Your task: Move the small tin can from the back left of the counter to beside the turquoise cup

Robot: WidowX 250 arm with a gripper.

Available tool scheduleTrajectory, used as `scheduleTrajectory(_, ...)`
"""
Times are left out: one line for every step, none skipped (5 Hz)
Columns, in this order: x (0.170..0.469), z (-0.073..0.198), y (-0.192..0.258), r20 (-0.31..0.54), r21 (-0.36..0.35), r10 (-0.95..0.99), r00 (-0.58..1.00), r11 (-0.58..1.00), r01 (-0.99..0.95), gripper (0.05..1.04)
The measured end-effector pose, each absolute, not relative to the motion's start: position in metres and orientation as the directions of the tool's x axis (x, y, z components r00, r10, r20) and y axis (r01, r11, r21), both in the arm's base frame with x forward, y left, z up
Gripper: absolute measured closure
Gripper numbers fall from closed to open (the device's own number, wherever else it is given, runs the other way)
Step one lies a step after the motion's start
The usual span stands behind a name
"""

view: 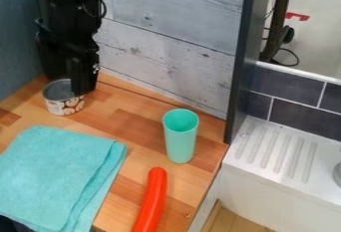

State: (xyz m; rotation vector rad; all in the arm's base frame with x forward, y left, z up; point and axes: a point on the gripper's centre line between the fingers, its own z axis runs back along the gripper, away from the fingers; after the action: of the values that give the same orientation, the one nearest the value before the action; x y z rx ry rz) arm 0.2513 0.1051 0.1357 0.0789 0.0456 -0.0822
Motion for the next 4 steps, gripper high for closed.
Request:
scheduleTrajectory(0.251, 0.13, 0.104, -0.067, 0.062, -0.079, 0.995, 0.995, 0.083, 0.082)
scheduleTrajectory(0.264, 0.129, 0.125, -0.037, 0.007, -0.008, 0.999, 1.0, 0.008, 0.082)
scheduleTrajectory(0.28, 0.128, 0.146, -0.013, -0.029, 0.053, 0.999, 0.998, -0.053, 0.082)
scheduleTrajectory(0.294, 0.116, 0.156, -0.024, -0.036, 0.062, 0.998, 0.997, -0.063, 0.082)
